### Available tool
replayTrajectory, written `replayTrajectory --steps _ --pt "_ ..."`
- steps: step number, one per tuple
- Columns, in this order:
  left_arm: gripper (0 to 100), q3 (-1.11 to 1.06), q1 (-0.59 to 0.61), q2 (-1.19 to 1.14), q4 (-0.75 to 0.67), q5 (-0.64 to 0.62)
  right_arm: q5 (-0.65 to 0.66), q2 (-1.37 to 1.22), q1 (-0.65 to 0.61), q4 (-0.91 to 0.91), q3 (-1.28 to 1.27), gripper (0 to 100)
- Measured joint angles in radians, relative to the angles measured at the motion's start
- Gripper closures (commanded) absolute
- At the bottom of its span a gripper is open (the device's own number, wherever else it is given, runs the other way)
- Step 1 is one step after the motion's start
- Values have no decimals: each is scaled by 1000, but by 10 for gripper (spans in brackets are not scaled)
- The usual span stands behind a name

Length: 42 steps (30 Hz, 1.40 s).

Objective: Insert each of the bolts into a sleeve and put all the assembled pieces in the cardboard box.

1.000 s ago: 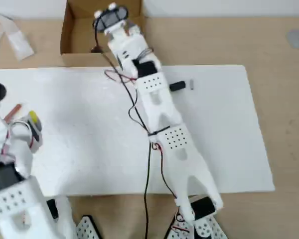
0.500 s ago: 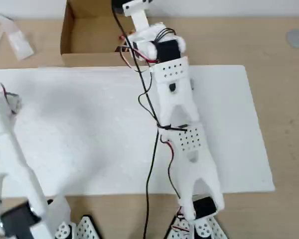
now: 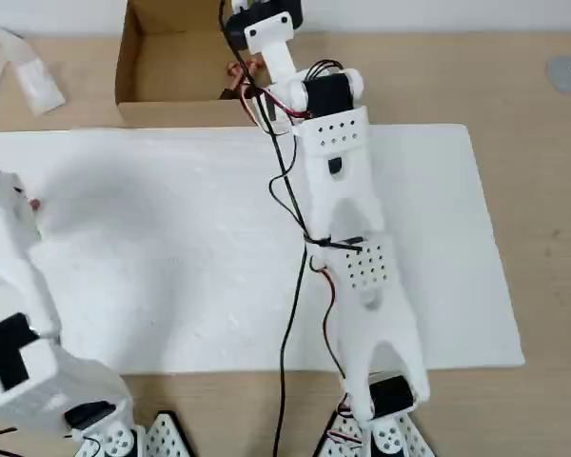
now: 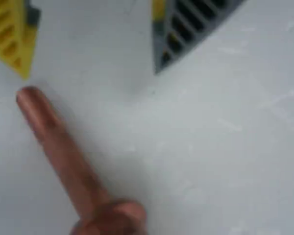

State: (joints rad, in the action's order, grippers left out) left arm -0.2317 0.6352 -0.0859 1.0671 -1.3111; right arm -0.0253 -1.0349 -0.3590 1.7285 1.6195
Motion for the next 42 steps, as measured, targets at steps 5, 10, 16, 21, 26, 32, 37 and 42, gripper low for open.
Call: replayTrajectory --steps 5,10,16,21,26,32,37,42 --pt "822 31 28 -44 -9 -23 -5 0 0 0 0 793" --pt "822 69 38 -112 -9 -26 -6 0 0 11 0 794" --pt "822 155 64 -238 -9 -51 -6 0 0 31 0 794" --pt "822 255 74 -331 -6 -58 -6 0 0 32 0 795" --pt "902 301 74 -388 0 -57 -6 0 0 32 0 795" --pt "995 318 74 -407 2 8 -6 0 0 32 0 795" --pt "995 334 72 -410 28 61 -6 0 0 34 0 795" --pt "995 422 74 -442 147 184 -6 0 0 41 0 795"
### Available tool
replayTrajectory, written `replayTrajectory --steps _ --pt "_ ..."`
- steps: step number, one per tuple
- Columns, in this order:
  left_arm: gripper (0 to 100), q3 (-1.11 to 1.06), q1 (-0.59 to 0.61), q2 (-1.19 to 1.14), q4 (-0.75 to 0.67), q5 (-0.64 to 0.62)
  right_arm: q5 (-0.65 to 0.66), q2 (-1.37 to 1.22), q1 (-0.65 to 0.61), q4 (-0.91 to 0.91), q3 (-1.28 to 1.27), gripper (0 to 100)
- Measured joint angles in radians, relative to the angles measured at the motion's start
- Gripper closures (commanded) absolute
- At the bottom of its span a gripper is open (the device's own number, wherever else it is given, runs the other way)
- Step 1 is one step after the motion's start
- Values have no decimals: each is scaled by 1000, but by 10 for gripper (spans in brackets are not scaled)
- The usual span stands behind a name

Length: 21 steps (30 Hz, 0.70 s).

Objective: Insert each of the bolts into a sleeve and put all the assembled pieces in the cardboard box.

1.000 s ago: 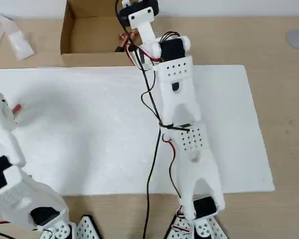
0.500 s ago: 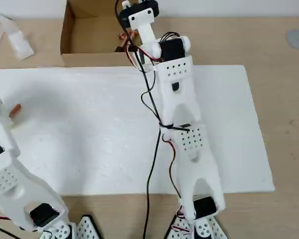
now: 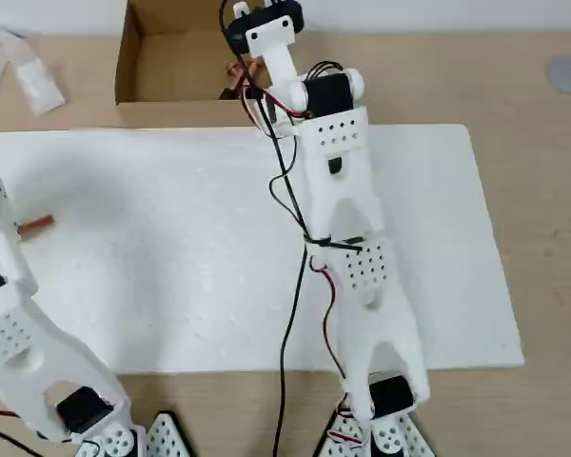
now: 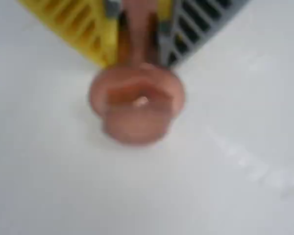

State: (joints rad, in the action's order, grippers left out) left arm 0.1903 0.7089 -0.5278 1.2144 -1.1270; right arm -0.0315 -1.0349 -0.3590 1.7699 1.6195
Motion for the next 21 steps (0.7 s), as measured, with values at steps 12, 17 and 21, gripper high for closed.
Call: replayTrajectory --steps 12,17,21 --pt "994 262 -41 -29 387 875 -473 273 0 0 -397 796" --pt "993 267 -97 -31 433 1135 -772 322 2 0 -555 796" --pt "993 273 -94 -31 439 1165 -882 322 49 0 -572 796"
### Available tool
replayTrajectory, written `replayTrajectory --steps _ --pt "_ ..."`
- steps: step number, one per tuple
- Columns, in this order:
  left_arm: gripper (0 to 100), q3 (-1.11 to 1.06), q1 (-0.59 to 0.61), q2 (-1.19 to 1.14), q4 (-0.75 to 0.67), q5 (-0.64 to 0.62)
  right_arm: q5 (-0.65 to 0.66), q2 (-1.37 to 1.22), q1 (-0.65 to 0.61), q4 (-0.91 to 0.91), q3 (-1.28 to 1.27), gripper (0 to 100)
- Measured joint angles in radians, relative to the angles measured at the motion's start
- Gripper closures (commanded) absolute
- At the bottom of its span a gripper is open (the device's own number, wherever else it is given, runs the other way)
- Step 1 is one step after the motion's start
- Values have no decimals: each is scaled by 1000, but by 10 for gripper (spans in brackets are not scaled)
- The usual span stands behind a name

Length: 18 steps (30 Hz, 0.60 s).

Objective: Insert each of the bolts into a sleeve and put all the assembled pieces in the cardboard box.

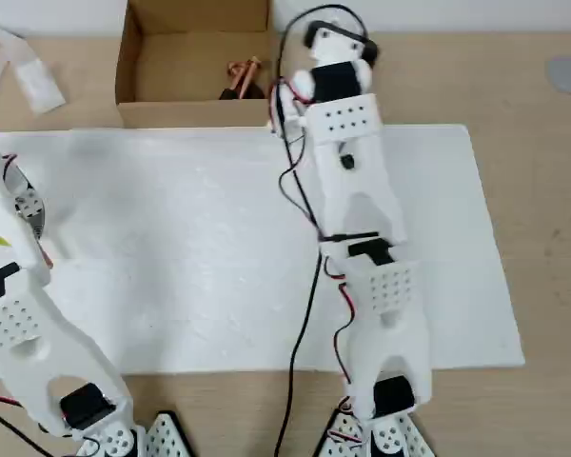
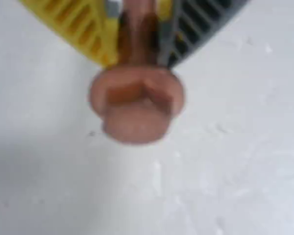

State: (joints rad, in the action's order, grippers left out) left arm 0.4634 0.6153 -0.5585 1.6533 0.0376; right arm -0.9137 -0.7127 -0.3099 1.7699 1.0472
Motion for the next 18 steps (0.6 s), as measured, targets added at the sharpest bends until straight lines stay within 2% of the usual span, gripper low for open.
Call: replayTrajectory --steps 8,18 --pt "993 0 -6 0 2 2 -163 -81 150 -25 -3 796" --pt "993 18 -71 0 2 2 -226 -247 158 -114 -3 796"
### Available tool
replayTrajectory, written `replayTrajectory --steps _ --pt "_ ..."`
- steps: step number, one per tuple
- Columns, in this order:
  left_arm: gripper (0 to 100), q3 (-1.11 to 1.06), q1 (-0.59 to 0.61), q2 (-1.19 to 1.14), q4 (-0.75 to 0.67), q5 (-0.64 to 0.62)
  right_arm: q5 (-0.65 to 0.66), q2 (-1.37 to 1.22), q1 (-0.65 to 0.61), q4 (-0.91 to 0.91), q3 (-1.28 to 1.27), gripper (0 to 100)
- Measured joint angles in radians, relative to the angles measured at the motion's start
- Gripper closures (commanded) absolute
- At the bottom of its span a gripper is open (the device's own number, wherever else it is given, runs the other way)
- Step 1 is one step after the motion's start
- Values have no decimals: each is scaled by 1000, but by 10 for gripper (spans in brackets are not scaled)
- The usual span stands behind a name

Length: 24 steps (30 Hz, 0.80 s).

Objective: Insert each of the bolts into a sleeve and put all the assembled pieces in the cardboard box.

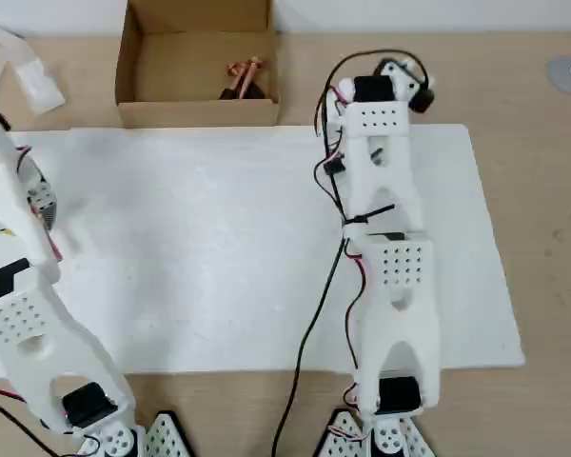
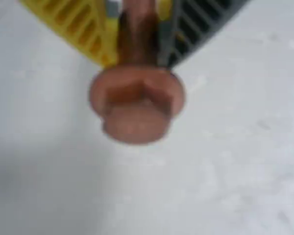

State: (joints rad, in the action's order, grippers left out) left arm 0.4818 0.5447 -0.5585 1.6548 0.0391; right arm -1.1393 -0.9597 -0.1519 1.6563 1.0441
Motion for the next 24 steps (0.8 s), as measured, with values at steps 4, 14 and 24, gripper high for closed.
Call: replayTrajectory --steps 4,14,24 --pt "993 0 -25 0 -8 0 -9 -23 -2 -48 0 796" --pt "993 0 -26 0 -31 0 -9 -57 2 -172 0 796" --pt "993 0 -26 0 -46 6 9 -92 3 -178 12 796"
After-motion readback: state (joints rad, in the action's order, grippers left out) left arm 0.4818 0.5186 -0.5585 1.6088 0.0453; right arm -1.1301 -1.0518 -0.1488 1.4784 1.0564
